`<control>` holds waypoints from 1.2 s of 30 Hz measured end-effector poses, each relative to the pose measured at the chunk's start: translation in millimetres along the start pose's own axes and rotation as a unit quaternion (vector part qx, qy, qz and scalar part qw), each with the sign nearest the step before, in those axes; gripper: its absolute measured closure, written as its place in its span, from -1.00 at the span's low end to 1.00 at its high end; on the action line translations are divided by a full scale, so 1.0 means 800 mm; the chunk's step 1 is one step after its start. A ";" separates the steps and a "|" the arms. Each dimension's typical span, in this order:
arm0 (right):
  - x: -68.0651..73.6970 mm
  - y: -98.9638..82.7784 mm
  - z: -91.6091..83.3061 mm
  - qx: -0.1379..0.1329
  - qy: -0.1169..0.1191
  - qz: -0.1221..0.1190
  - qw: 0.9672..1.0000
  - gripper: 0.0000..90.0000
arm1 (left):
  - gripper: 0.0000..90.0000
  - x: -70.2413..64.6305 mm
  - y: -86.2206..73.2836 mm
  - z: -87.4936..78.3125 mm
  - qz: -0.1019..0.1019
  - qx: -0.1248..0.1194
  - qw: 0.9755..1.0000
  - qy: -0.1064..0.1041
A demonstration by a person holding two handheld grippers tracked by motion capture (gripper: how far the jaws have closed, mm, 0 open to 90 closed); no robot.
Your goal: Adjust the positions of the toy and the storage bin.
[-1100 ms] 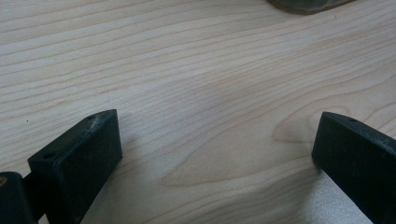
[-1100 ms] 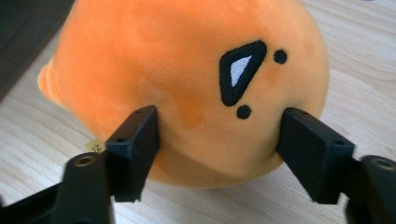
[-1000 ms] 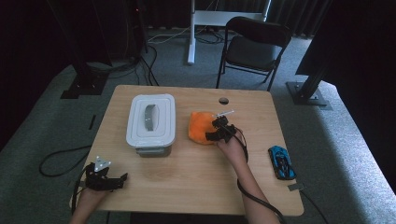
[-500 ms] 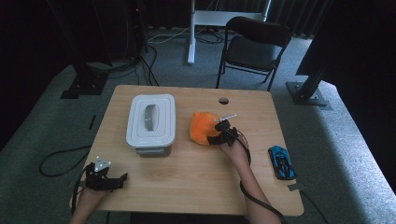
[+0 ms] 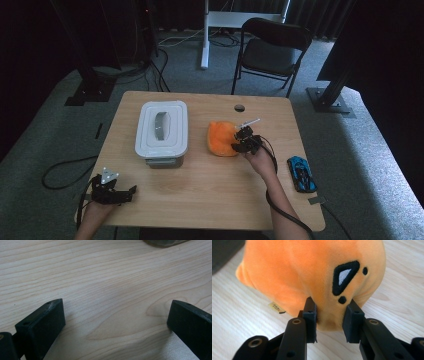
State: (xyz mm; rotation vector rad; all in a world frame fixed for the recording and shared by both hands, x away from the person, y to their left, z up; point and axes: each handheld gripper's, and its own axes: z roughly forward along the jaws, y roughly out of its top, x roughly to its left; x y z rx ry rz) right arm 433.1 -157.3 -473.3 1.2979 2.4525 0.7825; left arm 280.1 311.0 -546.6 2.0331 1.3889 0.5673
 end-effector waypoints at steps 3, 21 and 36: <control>-0.008 -0.002 -0.020 0.004 -0.003 -0.025 1.000 0.53 | -0.96 0.000 0.000 0.000 0.000 0.000 1.000 0.000; -0.053 -0.011 -0.064 -0.057 -0.003 0.085 0.995 -0.40 | -0.96 0.000 0.000 0.000 0.000 0.000 1.000 0.000; 0.073 0.007 -0.024 -0.052 0.013 -0.069 0.996 -0.14 | -0.96 0.000 0.000 0.000 0.000 0.000 1.000 0.000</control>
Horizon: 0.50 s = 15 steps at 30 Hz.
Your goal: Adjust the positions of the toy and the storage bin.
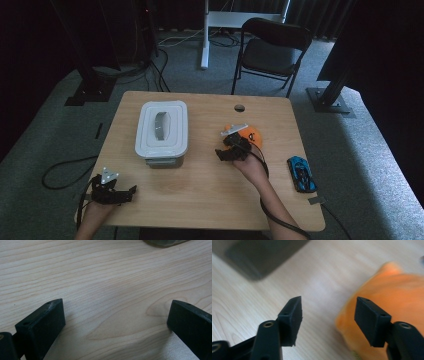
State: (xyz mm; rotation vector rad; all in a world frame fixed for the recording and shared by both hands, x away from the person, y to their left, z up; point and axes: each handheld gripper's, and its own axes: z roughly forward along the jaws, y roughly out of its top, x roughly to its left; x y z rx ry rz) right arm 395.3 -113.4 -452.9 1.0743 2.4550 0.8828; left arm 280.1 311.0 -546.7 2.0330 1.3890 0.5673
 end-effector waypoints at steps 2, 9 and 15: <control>0.009 -0.009 0.020 0.031 -0.030 -0.022 0.999 -0.04 | -0.96 0.000 0.000 0.000 0.000 0.000 1.000 0.000; 0.016 -0.025 0.032 0.042 -0.102 -0.065 0.992 0.29 | -0.96 0.000 0.000 0.000 0.000 0.000 1.000 0.000; 0.011 -0.032 0.028 0.041 -0.111 -0.059 0.991 0.98 | -0.96 0.000 0.000 0.000 0.000 0.000 1.000 0.000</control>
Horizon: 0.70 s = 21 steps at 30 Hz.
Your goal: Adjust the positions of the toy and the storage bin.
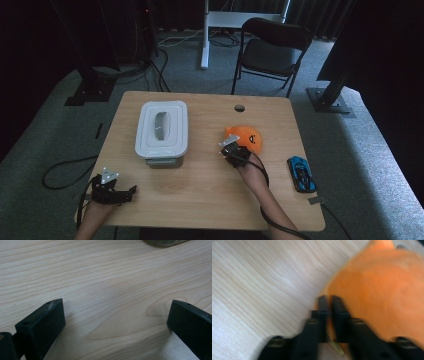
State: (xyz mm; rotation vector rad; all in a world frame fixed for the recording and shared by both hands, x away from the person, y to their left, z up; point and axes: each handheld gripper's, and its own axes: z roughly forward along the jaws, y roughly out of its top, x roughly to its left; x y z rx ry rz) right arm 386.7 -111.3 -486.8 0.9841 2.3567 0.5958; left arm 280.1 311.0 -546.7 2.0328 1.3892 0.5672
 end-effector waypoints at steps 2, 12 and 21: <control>-0.004 -0.005 -0.002 0.001 0.015 0.011 1.000 1.00 | -0.96 0.000 0.000 0.000 0.000 0.000 1.000 0.000; -0.024 -0.030 -0.014 -0.007 0.068 0.061 0.996 0.69 | -0.96 0.000 0.000 0.000 0.000 0.000 1.000 0.000; 0.001 -0.008 -0.005 -0.011 0.013 0.012 1.000 0.27 | -0.96 0.000 0.000 0.000 0.000 0.000 1.000 0.000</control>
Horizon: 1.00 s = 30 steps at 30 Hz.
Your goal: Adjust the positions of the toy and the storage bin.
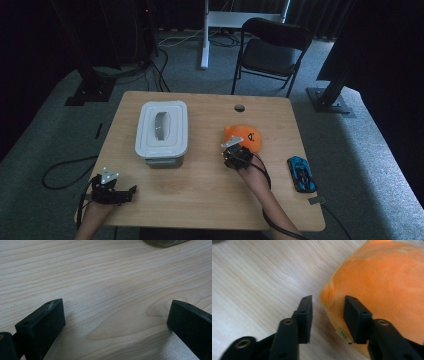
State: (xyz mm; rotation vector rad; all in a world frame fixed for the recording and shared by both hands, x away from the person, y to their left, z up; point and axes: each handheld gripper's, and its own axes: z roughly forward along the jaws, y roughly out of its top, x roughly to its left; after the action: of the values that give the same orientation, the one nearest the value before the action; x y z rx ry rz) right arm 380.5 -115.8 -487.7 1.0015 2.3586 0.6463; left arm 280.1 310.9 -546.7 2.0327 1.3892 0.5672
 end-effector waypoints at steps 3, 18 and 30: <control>0.007 0.004 0.005 0.008 -0.023 -0.014 1.000 0.27 | -0.96 0.000 0.000 0.000 0.000 0.000 1.000 0.000; -0.009 0.001 0.014 0.015 -0.007 0.034 0.999 1.00 | -0.96 0.000 0.000 0.000 0.000 0.000 1.000 0.000; -0.078 -0.056 -0.001 0.029 -0.004 0.138 0.990 1.00 | -0.96 0.000 0.000 0.000 0.000 0.000 1.000 0.000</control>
State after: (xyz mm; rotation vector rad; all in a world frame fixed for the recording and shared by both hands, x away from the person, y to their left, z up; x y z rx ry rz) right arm 394.5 -190.6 -498.1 1.3693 2.2628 0.6749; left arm 280.1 311.0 -546.6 2.0329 1.3891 0.5671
